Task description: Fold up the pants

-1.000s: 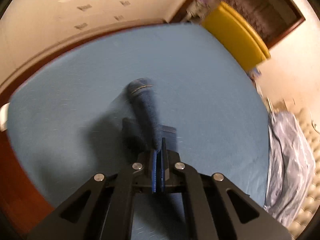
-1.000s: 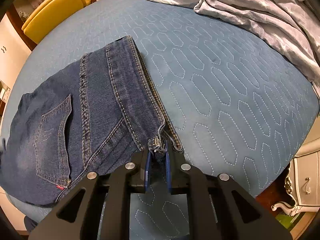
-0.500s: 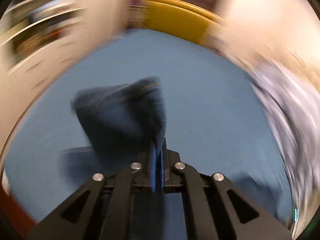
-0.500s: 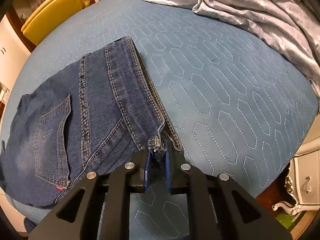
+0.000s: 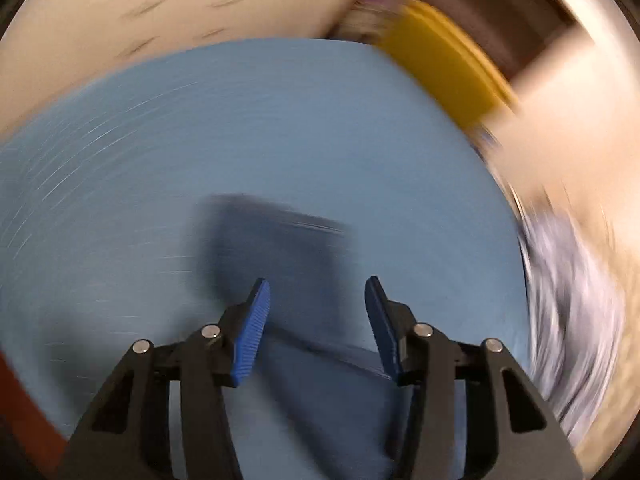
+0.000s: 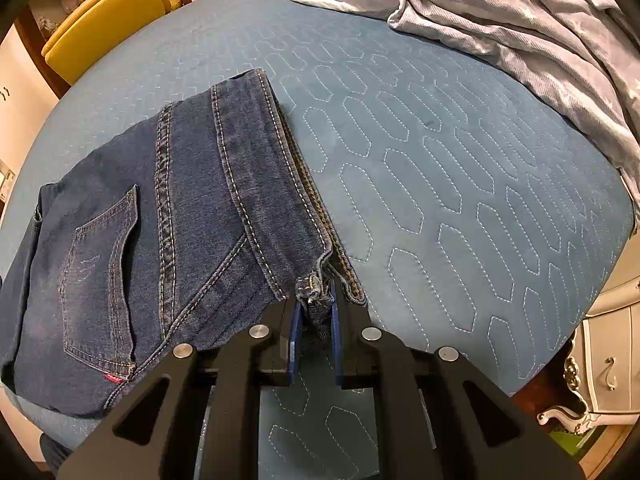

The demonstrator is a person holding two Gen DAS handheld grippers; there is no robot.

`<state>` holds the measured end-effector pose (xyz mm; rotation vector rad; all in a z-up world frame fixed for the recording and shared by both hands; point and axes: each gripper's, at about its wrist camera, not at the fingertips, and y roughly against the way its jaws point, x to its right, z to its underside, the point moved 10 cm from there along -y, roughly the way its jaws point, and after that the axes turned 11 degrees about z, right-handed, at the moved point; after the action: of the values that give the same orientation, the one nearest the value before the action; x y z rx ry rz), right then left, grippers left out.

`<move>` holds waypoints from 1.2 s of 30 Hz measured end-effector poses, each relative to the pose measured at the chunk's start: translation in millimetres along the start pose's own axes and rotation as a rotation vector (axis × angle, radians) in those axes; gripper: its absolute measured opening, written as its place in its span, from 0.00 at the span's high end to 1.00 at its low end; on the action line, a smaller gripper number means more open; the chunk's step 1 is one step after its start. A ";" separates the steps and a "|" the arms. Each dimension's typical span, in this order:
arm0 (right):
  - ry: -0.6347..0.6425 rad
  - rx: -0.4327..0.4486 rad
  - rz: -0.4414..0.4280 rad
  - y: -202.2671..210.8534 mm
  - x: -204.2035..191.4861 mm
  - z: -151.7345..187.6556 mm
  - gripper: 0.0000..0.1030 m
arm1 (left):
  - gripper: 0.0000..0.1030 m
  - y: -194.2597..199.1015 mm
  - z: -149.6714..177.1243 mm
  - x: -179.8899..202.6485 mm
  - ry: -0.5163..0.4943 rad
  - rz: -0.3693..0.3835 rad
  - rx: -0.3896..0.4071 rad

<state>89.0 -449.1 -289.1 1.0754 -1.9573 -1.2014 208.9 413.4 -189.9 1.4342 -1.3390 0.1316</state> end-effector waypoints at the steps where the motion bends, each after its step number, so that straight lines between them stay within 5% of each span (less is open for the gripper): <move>1: 0.002 0.002 0.003 0.1 0.0 0.4 0.92 | 0.53 4.1 -3.0 -23.9 0.084 0.020 0.003; 6: 0.008 0.001 0.029 3.0 -2.9 2.5 0.92 | 0.53 -15.1 -15.6 -46.2 0.198 0.145 -0.049; 10: 0.009 -0.006 0.034 4.1 -4.6 2.4 0.92 | 0.54 -68.9 -10.9 -62.8 0.247 0.045 -0.174; 11: 0.007 -0.007 0.033 4.2 -4.8 2.6 0.92 | 0.64 -79.8 -9.9 -59.5 0.252 0.024 -0.177; 12: 0.006 -0.009 0.032 4.2 -4.9 1.9 0.92 | 0.93 -80.8 -11.6 -57.6 0.235 0.026 -0.175; 16: 0.009 -0.002 0.016 3.2 -4.1 0.2 0.92 | 0.93 -37.7 -14.1 -28.5 0.276 0.104 -0.081; 19: 0.017 0.011 0.005 3.7 -3.2 0.7 0.92 | 0.94 34.6 15.6 -10.2 0.305 0.089 0.022; 23: 0.033 0.009 -0.007 3.4 -2.1 0.6 0.92 | 0.97 97.9 66.1 20.1 0.265 -0.074 0.175; 26: 0.029 0.007 -0.030 3.5 1.4 -0.2 0.92 | 0.97 87.2 39.2 44.6 0.236 -0.156 0.235; 28: 0.017 0.005 -0.052 2.4 3.6 -0.7 0.93 | 0.90 55.2 3.2 60.6 0.230 -0.197 0.222; 29: 0.004 0.002 -0.061 1.9 4.8 -0.6 0.93 | 0.78 48.8 -14.2 59.4 0.245 -0.204 0.252; 30: 0.001 0.002 -0.060 1.1 4.7 -1.9 0.93 | 0.51 51.3 -33.8 51.5 0.246 -0.211 0.287; 31: 0.001 0.004 -0.054 1.5 4.5 -2.3 0.93 | 0.46 43.9 -52.1 52.3 0.227 -0.200 0.283; 34: 0.020 0.031 -0.005 3.4 1.3 -2.9 0.93 | 0.49 46.2 -77.9 53.8 0.165 -0.072 0.217; 36: 0.049 0.067 0.055 7.2 -3.4 -2.3 0.92 | 0.49 65.3 -79.0 38.9 0.060 -0.108 0.206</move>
<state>90.2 -445.3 -281.9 1.0669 -1.9893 -1.0776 217.8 464.0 -93.1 1.6591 -1.2232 0.2454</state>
